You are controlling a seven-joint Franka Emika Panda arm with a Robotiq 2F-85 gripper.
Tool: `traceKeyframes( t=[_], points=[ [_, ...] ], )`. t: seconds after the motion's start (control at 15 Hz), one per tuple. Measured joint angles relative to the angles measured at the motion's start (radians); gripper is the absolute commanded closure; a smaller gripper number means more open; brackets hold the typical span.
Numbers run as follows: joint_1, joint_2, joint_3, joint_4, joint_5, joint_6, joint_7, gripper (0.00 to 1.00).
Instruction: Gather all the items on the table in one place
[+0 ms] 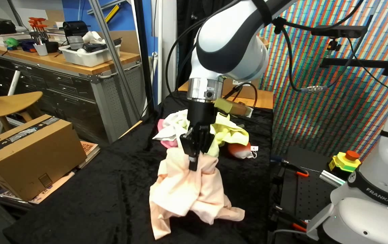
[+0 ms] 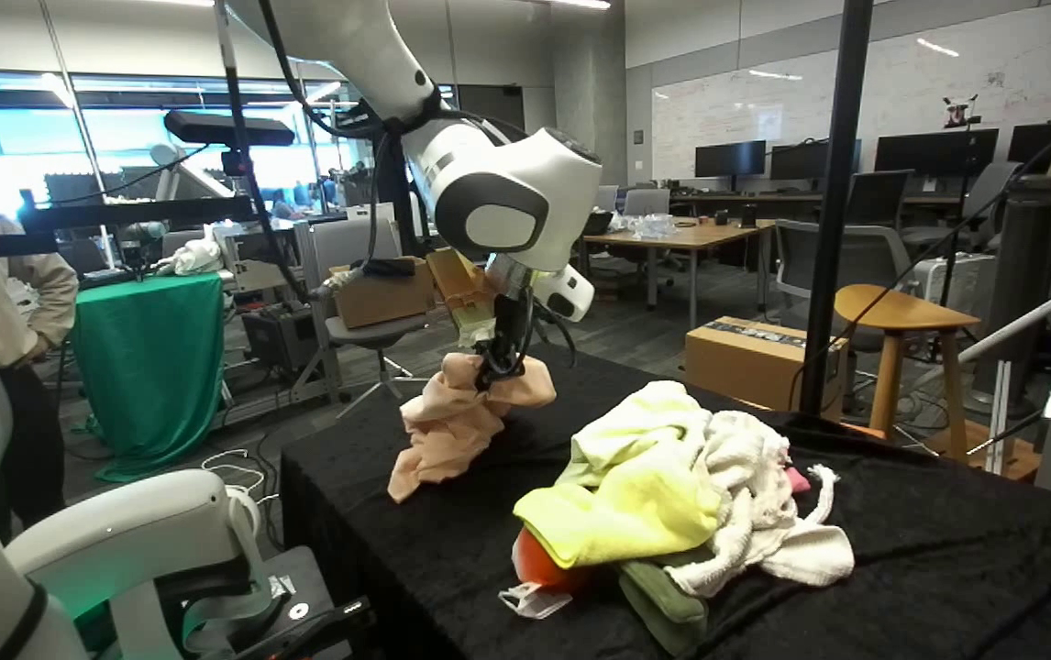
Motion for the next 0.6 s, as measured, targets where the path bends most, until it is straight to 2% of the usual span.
traceKeyframes(
  t=[0.27,0.6],
  points=[
    [-0.026,-0.09,-0.066,-0.058,0.052,0.001,-0.051,0.94],
    [-0.038,-0.231,-0.121,-0.141,0.054,0.006,-0.061,0.94]
  ],
)
